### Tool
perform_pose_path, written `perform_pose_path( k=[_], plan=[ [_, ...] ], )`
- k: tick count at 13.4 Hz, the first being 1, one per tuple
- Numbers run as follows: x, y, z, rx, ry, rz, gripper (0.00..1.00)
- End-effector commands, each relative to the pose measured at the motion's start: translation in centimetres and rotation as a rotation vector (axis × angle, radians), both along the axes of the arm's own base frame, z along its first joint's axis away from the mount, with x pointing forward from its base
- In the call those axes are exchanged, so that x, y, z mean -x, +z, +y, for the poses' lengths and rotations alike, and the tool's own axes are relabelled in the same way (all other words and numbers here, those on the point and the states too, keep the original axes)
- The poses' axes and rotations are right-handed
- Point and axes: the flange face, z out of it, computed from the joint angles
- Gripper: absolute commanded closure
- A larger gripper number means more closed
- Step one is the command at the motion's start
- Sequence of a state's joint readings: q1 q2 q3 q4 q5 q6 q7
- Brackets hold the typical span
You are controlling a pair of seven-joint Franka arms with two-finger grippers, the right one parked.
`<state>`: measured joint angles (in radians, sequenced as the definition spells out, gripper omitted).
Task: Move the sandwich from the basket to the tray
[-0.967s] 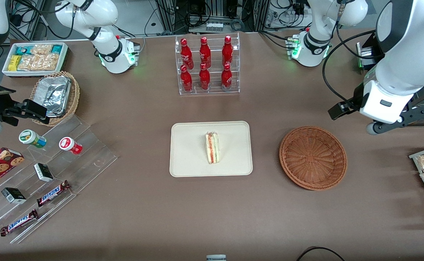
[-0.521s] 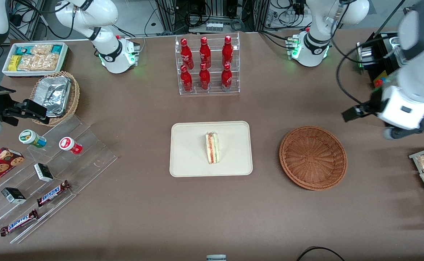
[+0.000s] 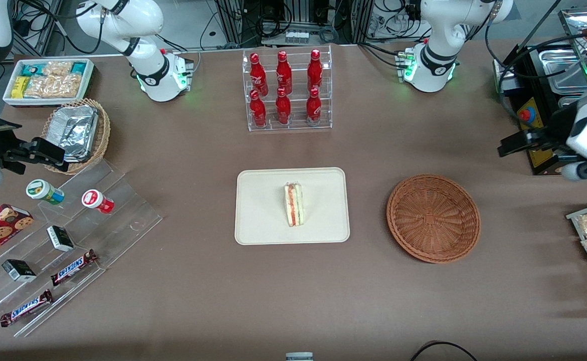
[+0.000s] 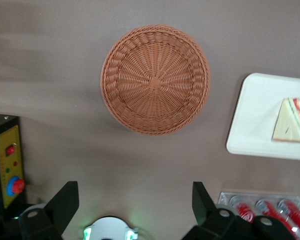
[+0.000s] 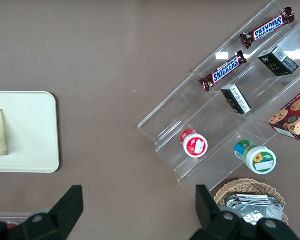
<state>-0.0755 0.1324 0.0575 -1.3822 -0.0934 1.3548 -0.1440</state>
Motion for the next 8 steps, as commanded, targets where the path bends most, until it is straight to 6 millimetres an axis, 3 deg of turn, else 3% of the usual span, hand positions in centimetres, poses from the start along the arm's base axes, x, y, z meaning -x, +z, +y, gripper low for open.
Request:
perform_pose_path(
  k=[1,4,6,8],
  plan=[
    [0.8,0.3,0.1,-0.01,-0.052,0.005,0.0],
    [1.1,0.4,-1.5,-0.043,-0.087,0.003,0.0],
    [4.2,0.8,-0.8,-0.068,-0.084,-0.014,0.0],
    [4.4,0.6,-0.8,-0.072,-0.084,-0.039,0.0]
  ],
)
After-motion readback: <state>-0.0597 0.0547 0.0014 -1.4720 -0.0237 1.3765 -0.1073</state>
